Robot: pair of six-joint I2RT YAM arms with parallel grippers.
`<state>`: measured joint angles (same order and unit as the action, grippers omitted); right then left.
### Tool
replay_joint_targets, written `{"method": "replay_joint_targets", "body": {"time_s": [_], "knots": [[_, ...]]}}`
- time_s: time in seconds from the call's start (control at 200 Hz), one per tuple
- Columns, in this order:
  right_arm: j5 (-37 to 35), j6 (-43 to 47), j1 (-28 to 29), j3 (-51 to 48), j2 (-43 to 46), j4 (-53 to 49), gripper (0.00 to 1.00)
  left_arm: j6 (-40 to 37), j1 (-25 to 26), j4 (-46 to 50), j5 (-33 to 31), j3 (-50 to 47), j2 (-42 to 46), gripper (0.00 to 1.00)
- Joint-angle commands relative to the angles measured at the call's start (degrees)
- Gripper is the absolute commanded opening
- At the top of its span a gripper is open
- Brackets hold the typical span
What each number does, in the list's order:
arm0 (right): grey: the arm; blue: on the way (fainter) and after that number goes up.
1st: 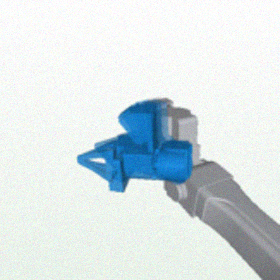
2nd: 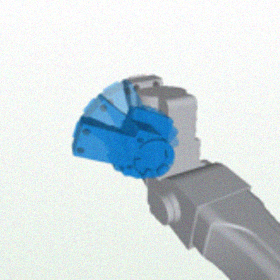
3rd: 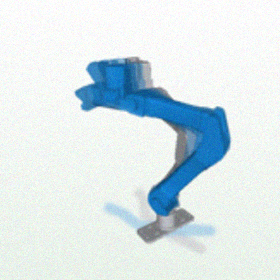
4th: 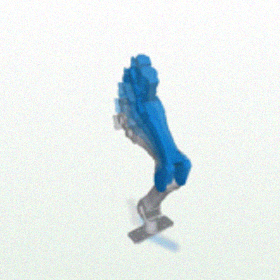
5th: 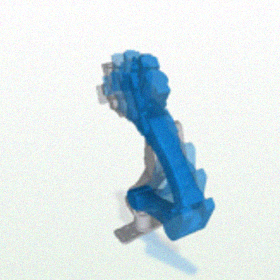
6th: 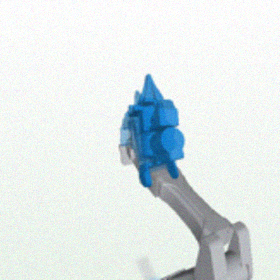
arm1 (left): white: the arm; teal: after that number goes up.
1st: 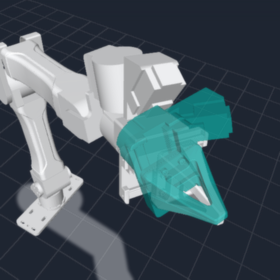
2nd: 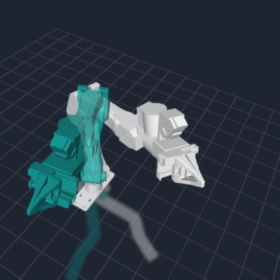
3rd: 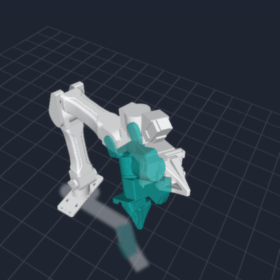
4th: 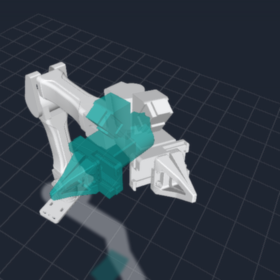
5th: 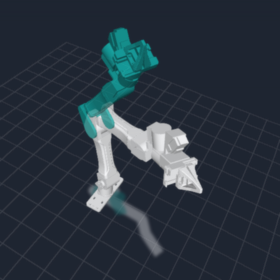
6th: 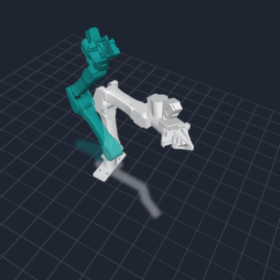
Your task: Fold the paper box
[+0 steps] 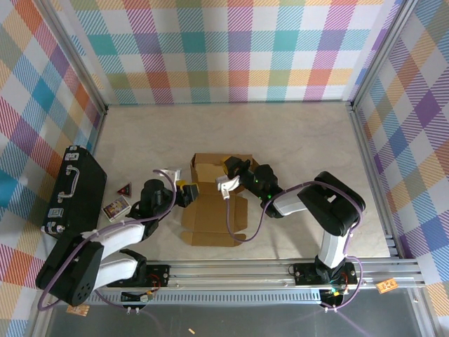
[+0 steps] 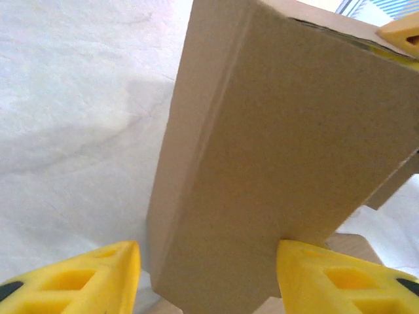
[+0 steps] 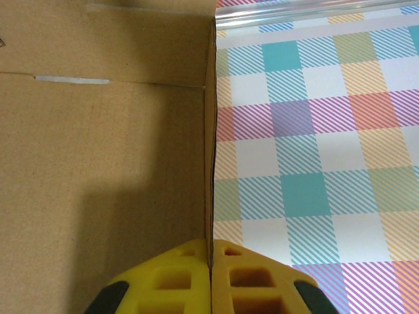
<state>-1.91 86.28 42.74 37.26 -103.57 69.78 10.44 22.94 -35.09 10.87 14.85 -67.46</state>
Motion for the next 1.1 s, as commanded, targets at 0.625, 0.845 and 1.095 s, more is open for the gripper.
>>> {"method": "replay_joint_targets", "body": {"time_s": [0.625,0.845,1.095], "knots": [[3.1,-2.5,0.6,-2.8,2.0,-2.1,0.0,-11.3,7.0,-22.0,-14.8,4.6,-16.6,0.42],[3.6,-3.6,0.9,-3.0,2.1,-3.4,0.0,-12.0,7.9,-28.8,-23.9,5.7,-22.1,0.37],[5.3,-6.0,1.2,-3.2,6.2,-11.9,0.0,-13.5,8.1,-32.2,-23.8,8.3,-25.4,0.36]]}}
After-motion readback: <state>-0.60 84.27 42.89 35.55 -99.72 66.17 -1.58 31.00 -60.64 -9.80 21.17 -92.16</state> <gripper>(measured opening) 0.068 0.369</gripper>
